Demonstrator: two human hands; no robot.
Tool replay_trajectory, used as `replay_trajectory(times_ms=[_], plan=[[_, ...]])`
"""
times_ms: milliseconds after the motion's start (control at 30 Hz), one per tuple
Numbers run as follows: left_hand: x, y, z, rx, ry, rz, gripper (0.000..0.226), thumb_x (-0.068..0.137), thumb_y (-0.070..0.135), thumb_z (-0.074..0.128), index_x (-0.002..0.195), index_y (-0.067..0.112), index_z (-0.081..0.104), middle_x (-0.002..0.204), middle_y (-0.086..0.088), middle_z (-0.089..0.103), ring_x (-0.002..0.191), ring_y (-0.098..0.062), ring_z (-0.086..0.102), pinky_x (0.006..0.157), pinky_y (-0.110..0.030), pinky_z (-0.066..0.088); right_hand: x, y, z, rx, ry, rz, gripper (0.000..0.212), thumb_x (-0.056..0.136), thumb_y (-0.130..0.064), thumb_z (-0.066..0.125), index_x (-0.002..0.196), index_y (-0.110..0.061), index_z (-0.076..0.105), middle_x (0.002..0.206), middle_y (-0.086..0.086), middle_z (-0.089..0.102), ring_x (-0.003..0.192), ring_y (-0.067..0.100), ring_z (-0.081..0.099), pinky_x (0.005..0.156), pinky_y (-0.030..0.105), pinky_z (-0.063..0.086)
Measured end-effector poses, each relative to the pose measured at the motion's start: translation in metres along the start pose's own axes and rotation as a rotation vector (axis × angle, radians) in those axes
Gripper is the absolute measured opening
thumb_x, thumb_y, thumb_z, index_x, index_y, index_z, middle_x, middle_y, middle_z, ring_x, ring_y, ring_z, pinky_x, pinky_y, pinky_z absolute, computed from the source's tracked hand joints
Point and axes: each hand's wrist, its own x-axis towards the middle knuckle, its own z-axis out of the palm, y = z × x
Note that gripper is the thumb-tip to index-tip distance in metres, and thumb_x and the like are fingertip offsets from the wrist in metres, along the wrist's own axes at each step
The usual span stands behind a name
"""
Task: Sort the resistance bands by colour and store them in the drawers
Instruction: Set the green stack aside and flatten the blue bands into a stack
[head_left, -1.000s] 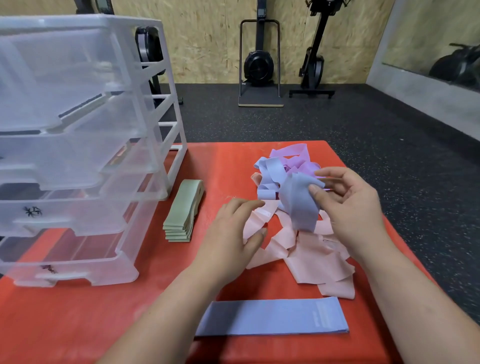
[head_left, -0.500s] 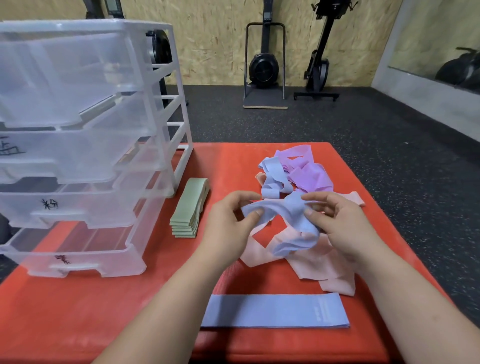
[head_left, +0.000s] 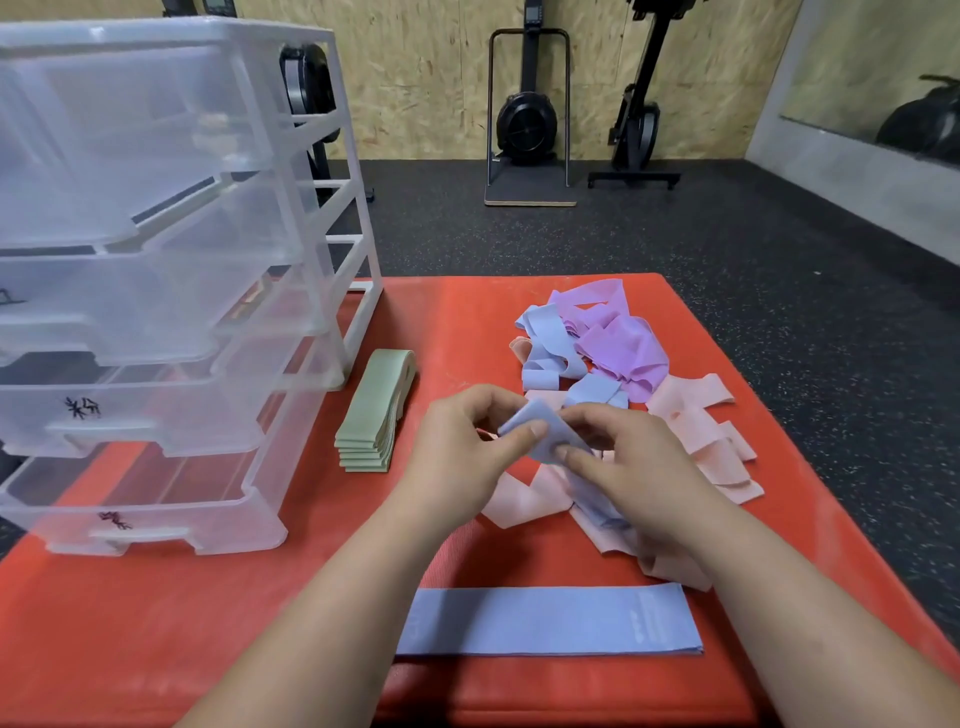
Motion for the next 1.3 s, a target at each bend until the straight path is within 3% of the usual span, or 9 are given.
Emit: replay_trajectory(times_ms=[100,233,467,533,633,800,1033,1100,1300], plan=[[0.0,0.0,-0.003,-0.015,0.031,0.026,0.008,0.099,0.02,0.075,0.093,0.019,0.079,0.081,-0.003,0.075,0.073,-0.009,0.061,0.07,-0.037,0.052,0.0,0.003,0.0,-0.03,0.027,0.02,0.017,0.095,-0.022,0.07,0.106,-0.035,0.074,0.094,-0.017,0.076,0.087,0.004,0.071,0.084,0.038,0.058],[0.003,-0.001,-0.01,-0.068,0.157,0.022,0.006,0.1,0.021,0.074,0.098,0.019,0.079,0.088,-0.003,0.078,0.086,-0.029,0.072,0.079,-0.046,0.059,-0.002,0.013,-0.005,-0.163,-0.017,0.065,0.009,0.093,-0.025,0.073,0.1,-0.031,0.073,0.084,-0.015,0.072,0.079,0.006,0.066,0.078,0.039,0.057],[0.008,-0.001,-0.031,-0.22,0.401,0.005,0.012,0.102,0.016,0.071,0.106,0.009,0.078,0.087,0.005,0.077,0.076,-0.004,0.067,0.072,-0.021,0.055,-0.004,0.038,-0.032,-0.329,-0.048,0.128,0.017,0.09,-0.026,0.077,0.091,-0.042,0.071,0.087,-0.021,0.071,0.086,0.003,0.066,0.08,0.039,0.055],[0.009,-0.002,-0.033,-0.209,0.427,-0.011,0.012,0.102,0.019,0.071,0.107,0.011,0.079,0.091,0.002,0.078,0.077,-0.005,0.067,0.072,-0.022,0.056,-0.006,0.041,-0.039,-0.344,-0.011,0.121,0.015,0.092,-0.026,0.074,0.093,-0.04,0.07,0.093,-0.023,0.071,0.093,0.004,0.065,0.083,0.035,0.052],[0.008,-0.004,-0.033,-0.18,0.455,-0.017,0.011,0.103,0.022,0.07,0.105,0.014,0.077,0.092,0.002,0.077,0.077,-0.008,0.066,0.071,-0.025,0.058,-0.009,0.04,-0.048,-0.267,0.051,0.091,0.014,0.095,-0.021,0.071,0.097,-0.034,0.067,0.091,-0.022,0.071,0.09,-0.006,0.063,0.076,0.015,0.044],[0.008,-0.008,-0.041,-0.12,0.484,-0.041,0.01,0.104,0.026,0.067,0.099,0.022,0.075,0.088,0.004,0.074,0.073,-0.009,0.061,0.075,-0.033,0.055,-0.014,0.043,-0.062,-0.33,0.097,0.123,0.022,0.092,-0.017,0.073,0.098,-0.038,0.069,0.088,-0.023,0.07,0.082,-0.008,0.061,0.066,0.012,0.038],[0.0,-0.016,-0.058,-0.048,0.428,-0.149,0.008,0.097,0.028,0.076,0.093,0.022,0.077,0.073,0.004,0.07,0.062,-0.009,0.055,0.065,-0.038,0.047,-0.028,0.044,-0.079,-0.033,0.242,0.19,0.027,0.084,-0.01,0.085,0.102,-0.029,0.076,0.077,-0.01,0.075,0.058,0.0,0.057,0.058,0.011,0.044],[-0.005,-0.016,-0.062,-0.028,0.397,-0.184,0.007,0.095,0.027,0.076,0.091,0.021,0.076,0.071,0.008,0.067,0.062,-0.01,0.055,0.066,-0.038,0.047,-0.034,0.041,-0.079,0.084,0.291,0.216,0.028,0.082,-0.002,0.085,0.103,-0.02,0.076,0.081,0.002,0.075,0.053,-0.001,0.055,0.057,0.01,0.047],[-0.034,-0.009,-0.079,0.128,0.307,-0.231,0.009,0.09,0.016,0.074,0.093,0.024,0.075,0.081,0.0,0.072,0.072,-0.013,0.063,0.07,-0.037,0.053,-0.06,0.031,-0.075,0.2,0.358,0.249,0.031,0.082,0.001,0.083,0.101,-0.023,0.077,0.098,0.003,0.076,0.075,0.015,0.069,0.077,0.034,0.058]])
